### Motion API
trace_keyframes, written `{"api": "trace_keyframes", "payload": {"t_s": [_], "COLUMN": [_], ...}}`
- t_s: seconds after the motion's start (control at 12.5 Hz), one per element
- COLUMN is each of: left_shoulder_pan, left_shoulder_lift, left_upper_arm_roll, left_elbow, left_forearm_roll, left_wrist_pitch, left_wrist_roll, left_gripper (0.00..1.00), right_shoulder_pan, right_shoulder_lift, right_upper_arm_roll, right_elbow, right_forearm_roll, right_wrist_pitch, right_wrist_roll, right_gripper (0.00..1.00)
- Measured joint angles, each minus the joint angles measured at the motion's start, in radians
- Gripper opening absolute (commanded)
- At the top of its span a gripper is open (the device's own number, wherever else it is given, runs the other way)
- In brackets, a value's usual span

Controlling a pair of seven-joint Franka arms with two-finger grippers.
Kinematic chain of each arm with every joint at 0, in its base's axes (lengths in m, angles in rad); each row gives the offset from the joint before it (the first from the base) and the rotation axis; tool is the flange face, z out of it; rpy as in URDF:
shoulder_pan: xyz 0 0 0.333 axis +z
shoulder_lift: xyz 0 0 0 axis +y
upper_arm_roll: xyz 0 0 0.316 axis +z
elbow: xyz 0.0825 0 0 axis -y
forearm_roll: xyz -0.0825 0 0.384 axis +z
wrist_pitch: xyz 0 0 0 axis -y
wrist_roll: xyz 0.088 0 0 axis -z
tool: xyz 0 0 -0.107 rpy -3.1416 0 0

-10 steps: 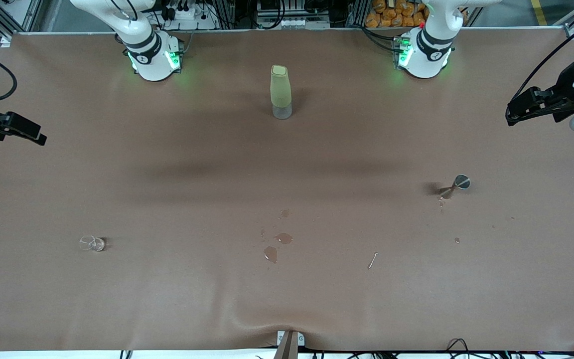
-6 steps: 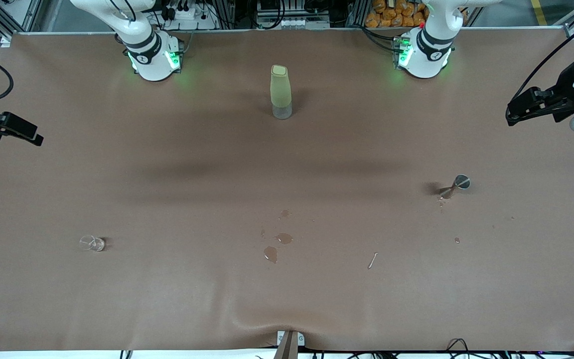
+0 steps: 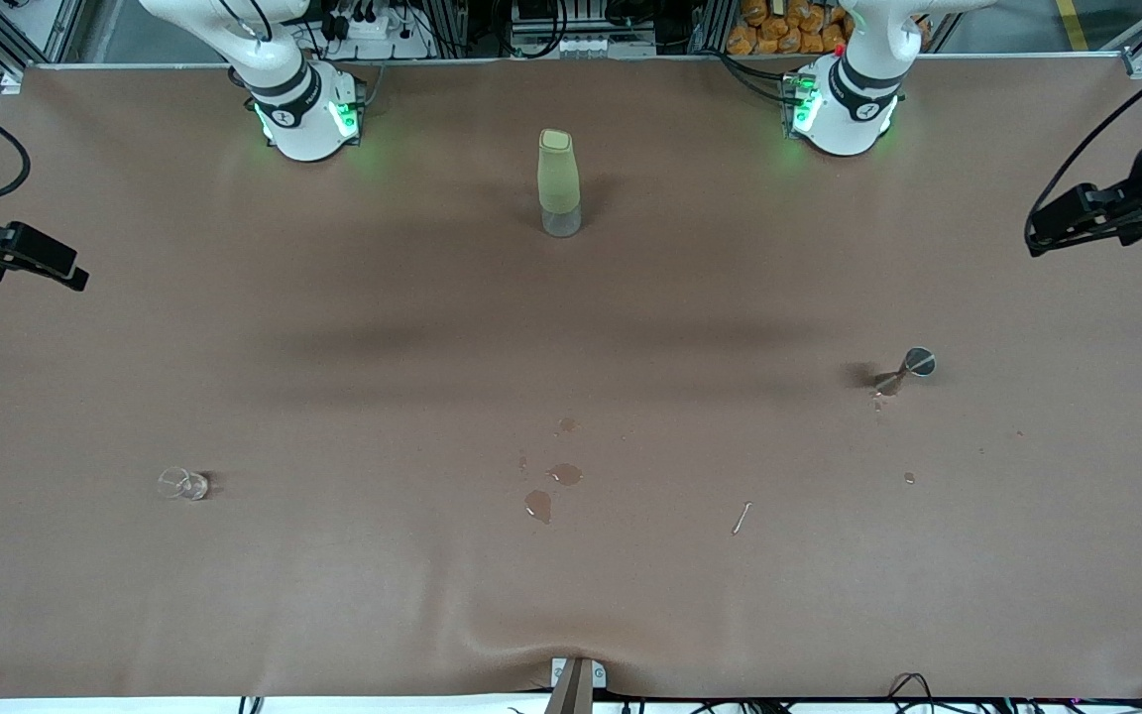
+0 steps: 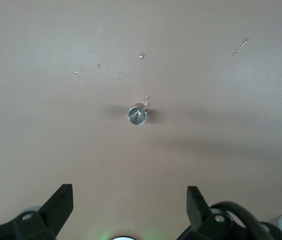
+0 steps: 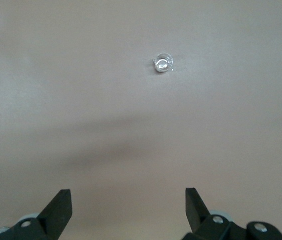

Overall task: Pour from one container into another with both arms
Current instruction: 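Move both grippers out toward the steel jigger and glass beaker, then lower the left gripper to the jigger while the right gripper reaches the beaker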

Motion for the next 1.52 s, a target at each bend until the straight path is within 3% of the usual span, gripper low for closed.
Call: {"api": "trace_keyframes", "payload": {"t_s": [0.32, 0.64, 0.88, 1.2, 1.52], "left_shoulder_pan": [0.126, 0.271, 0.351, 0.481, 0.521], "left_shoulder_lift": [0.018, 0.059, 0.135, 0.274, 0.349], "left_upper_arm_roll": [0.002, 0.004, 0.004, 0.005, 0.003], "left_elbow": [-0.060, -0.183, -0.212, -0.219, -0.242], "left_forearm_roll": [-0.064, -0.150, -0.226, -0.391, -0.486], "left_wrist_pitch": [0.001, 0.122, 0.182, 0.204, 0.203], "left_wrist_roll": [0.123, 0.439, 0.638, 0.945, 1.168], "left_gripper": [1.00, 1.00, 1.00, 1.00, 1.00], "right_shoulder_pan": [0.012, -0.003, -0.080, -0.208, -0.306], "right_shoulder_lift": [0.010, 0.084, 0.169, 0.290, 0.416], "right_upper_arm_roll": [0.003, -0.009, -0.016, -0.019, -0.021], "right_elbow": [-0.003, -0.014, -0.017, -0.024, -0.027], "right_forearm_roll": [-0.006, -0.018, 0.000, 0.127, 0.280], "right_wrist_pitch": [0.014, 0.074, 0.163, 0.256, 0.327], "right_wrist_roll": [-0.036, -0.249, -0.430, -0.703, -0.979], "right_gripper": [1.00, 1.00, 1.00, 1.00, 1.00]}}
